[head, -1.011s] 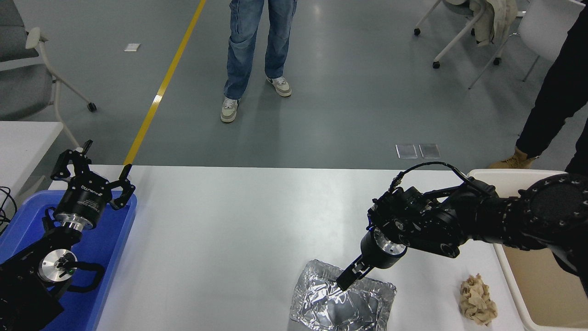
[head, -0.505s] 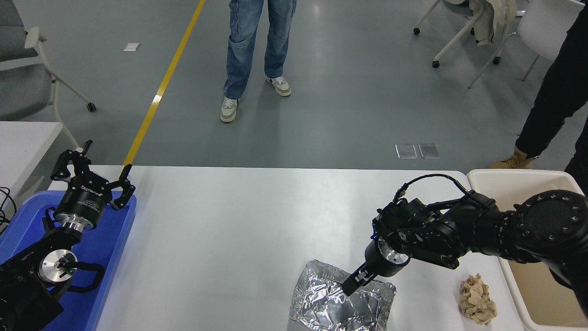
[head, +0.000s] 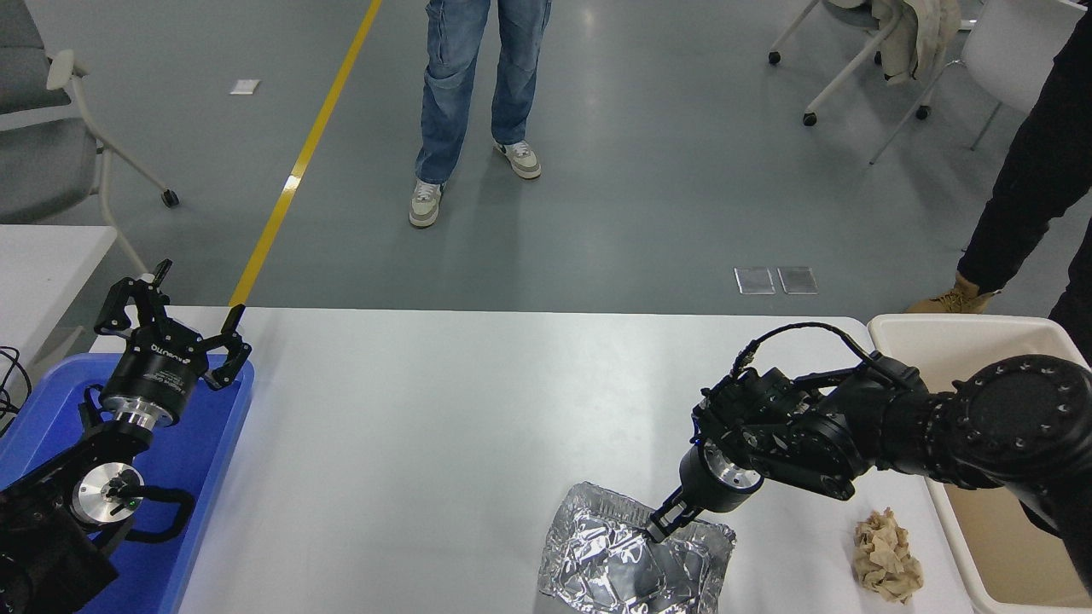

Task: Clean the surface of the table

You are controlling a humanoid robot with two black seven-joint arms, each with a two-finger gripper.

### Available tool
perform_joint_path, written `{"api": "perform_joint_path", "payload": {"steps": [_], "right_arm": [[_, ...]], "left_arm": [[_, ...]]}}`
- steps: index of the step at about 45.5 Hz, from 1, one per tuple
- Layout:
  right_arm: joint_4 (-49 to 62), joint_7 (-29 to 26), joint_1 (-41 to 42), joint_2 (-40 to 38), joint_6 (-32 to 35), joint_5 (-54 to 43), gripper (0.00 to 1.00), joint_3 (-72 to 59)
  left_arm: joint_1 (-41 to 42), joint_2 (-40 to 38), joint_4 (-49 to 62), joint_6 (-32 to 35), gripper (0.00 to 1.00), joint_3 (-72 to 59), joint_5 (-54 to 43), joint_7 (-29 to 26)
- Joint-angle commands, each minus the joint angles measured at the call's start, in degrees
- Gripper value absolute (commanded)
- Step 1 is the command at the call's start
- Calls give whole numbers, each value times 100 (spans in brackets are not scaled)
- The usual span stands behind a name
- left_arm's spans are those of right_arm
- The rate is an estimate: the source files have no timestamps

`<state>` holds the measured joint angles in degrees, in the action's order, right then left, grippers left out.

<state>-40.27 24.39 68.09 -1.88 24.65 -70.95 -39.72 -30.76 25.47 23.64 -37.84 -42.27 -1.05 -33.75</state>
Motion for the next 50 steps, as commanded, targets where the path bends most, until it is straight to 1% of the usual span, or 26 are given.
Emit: {"api": "perform_joint_path", "payload": {"steps": [1,11,20,23,32,37,43,50], "right_arm": [[28,128,20,12,-4,-103,0,-44],[89,171,29,12,-21,-94,0,-35],[81,330,134,-49,-30,2,0,87],[72,461,231,-93,-30,11,0,271],[28,549,451,-436,-4,152,0,694],[2,567,688,-700,23,380,0,835],[-68,716,969,-981,110,512,0,852],[-262,822,1399,-1297,321,679,0,887]], "left_arm": [[0,2,0,-4,100,0,0,0],[0,2,0,-4,100,0,0,0],[0,2,0,-4,100,0,0,0],[0,2,0,-4,100,8,0,0],[0,2,-9,-4,100,0,0,0],[0,2,0,-4,100,0,0,0],[0,2,0,-4,100,0,0,0],[0,2,0,-4,100,0,0,0]]}}
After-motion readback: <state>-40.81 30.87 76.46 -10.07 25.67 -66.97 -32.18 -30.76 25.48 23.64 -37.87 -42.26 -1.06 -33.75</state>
